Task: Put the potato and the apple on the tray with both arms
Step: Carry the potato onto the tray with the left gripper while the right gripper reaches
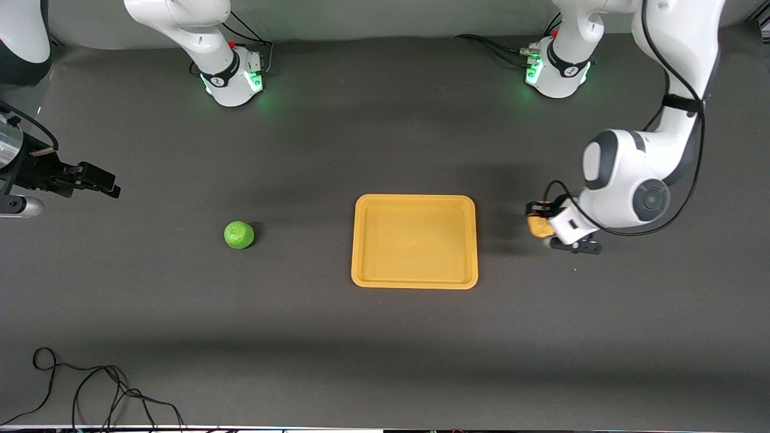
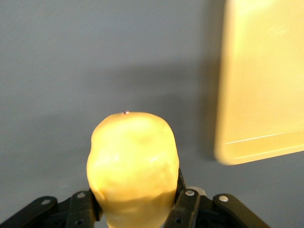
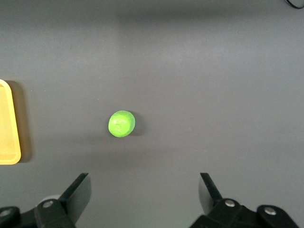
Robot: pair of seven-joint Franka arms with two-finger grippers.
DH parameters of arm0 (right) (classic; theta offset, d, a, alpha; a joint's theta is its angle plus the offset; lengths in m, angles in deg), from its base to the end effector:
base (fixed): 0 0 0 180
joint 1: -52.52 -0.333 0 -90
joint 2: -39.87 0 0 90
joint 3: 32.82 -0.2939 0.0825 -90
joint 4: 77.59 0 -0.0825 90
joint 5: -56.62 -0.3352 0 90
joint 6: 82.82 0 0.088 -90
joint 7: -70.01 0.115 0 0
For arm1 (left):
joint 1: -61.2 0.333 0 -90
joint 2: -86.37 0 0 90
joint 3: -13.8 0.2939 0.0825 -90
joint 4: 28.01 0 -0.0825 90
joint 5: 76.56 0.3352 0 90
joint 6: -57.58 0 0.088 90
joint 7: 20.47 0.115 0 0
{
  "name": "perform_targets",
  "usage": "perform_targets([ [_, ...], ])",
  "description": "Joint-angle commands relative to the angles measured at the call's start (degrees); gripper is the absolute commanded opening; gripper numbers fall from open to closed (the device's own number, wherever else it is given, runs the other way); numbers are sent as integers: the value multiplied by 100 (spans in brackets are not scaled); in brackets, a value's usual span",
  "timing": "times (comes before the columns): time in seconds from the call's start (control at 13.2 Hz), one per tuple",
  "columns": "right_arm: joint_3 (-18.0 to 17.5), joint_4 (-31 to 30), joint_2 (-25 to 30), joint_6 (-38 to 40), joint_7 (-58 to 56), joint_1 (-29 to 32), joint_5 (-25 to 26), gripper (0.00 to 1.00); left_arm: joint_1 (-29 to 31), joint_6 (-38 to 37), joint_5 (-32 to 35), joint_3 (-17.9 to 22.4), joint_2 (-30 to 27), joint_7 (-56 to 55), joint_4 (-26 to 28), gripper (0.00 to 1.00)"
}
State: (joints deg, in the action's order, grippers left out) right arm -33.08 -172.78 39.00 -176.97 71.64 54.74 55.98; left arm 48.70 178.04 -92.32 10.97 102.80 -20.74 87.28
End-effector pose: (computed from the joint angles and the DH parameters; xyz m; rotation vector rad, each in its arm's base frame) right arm 0.5128 -0.0164 0.5544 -3.1283 0.0996 0.0521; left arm 0.5099 -0.1545 0.3020 2.9119 -0.1437 -0.3320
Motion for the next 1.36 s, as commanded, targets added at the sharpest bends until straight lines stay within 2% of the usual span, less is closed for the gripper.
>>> perform_targets([
  [0.0,79,88,-36,98,-48,-73,-6,100,-611,-32,3,-111,185,-927,-568,0],
  [0.23,70,88,-36,98,-5,-82,-15,100,-1305,12,20,-138,719,-1684,-1069,1],
  [0.3,53,88,-36,98,39,-99,-15,100,-1395,230,38,-138,886,-1790,-1070,1],
  [0.38,44,79,-45,72,83,-230,-15,100,-1465,510,64,-138,1080,-1887,-1035,6],
  [0.53,44,62,-36,37,607,-660,-15,100,-1589,828,73,-129,1362,-1967,-1044,48],
  [0.61,44,-17,7,11,811,-853,-24,100,-1589,1012,82,-129,1441,-1967,-1035,60],
  [0.76,52,-419,261,-147,1118,-1214,-32,100,-1589,1137,82,-121,1486,-1967,-1044,61],
  [0.98,70,-1569,1051,-726,1200,-1435,-24,100,-1571,1146,195,-94,1521,-1976,-1044,62],
  [1.06,96,-1930,1254,-893,1182,-1427,-24,100,-1563,1146,283,-85,1521,-1976,-1044,77],
  [1.14,140,-2212,1386,-1051,1165,-1427,-15,100,-1554,1146,414,-85,1530,-1967,-1053,100],
  [1.29,324,-2731,1511,-1639,790,-1427,-15,100,-1545,1181,495,-85,1547,-1976,-1061,100],
])
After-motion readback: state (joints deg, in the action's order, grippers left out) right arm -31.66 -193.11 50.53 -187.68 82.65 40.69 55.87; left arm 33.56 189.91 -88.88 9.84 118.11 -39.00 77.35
